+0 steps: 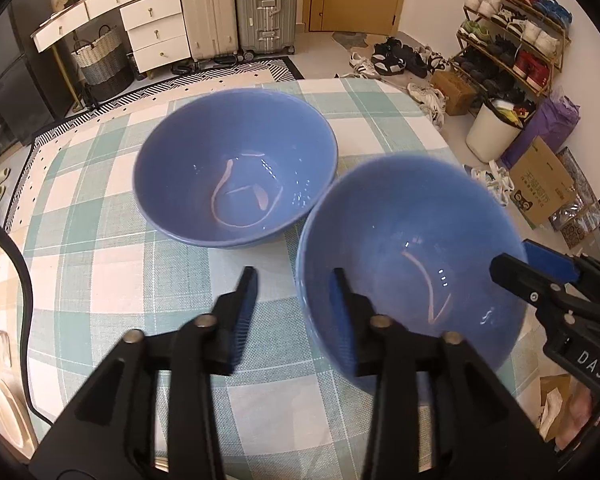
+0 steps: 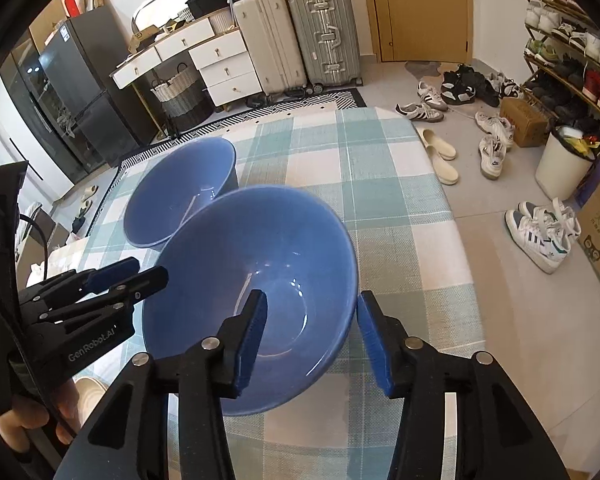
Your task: Organize plates and bowls
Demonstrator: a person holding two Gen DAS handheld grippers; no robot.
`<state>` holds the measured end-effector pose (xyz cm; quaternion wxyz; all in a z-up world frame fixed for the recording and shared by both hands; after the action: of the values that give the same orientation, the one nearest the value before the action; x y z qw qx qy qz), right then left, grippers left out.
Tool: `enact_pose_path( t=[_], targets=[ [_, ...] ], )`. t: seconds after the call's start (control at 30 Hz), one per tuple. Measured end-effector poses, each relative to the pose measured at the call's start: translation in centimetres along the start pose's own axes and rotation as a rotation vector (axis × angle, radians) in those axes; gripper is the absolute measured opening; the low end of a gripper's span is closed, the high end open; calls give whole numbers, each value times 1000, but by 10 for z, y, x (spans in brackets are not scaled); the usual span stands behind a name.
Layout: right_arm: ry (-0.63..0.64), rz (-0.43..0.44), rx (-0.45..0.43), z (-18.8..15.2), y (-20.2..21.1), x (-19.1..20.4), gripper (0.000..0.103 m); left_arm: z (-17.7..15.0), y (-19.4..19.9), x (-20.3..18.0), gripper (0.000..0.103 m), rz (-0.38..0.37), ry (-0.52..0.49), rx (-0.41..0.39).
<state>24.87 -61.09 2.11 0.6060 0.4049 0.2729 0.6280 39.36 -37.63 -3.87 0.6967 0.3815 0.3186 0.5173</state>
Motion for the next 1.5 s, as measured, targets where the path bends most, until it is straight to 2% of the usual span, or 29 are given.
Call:
enact_pose_path(
  t=[0.03,0.13,0.2,0.3,0.4,0.83,0.87,0.93,1.5],
  targets=[
    [0,-3,-4,0,3,-1,50,0,3,1,42,0,3,-5],
    [4,-20,-18,1,10,-3,58,2,9,4,56,-3,7,-15],
    [10,-18,-32,1,16,-3,75,2,15,5,65,-11,8,-24],
    [36,19,-39,0,25,1,86,1,24,5,74,-16,1,-41],
    [58,14,-61,0,36,7,91,1,31,5,76,-20,-5,-52],
    [80,57,-93,-4,59,16,97,-4,49,7,85,-68,15,-71],
    [79,57,-94,-5,60,16,97,-5,50,7,87,-63,12,-74],
    [80,59,-93,-5,58,15,97,-6,51,6,102,-63,11,-79],
    [55,62,-96,-19,60,0,97,-16,64,1,101,-63,2,-118]
  ],
)
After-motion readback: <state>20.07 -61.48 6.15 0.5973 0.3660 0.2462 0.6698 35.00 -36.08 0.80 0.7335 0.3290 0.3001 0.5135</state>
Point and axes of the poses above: each gripper's, at about its wrist camera, not at the fingertips, and y roughly against the way its jaws point, x to its left, z to its top, the point moved 3 cm from there along -y, roughly the way its jaws point, and after that the axes turned 1 degree about z, right-handed, at the moved point
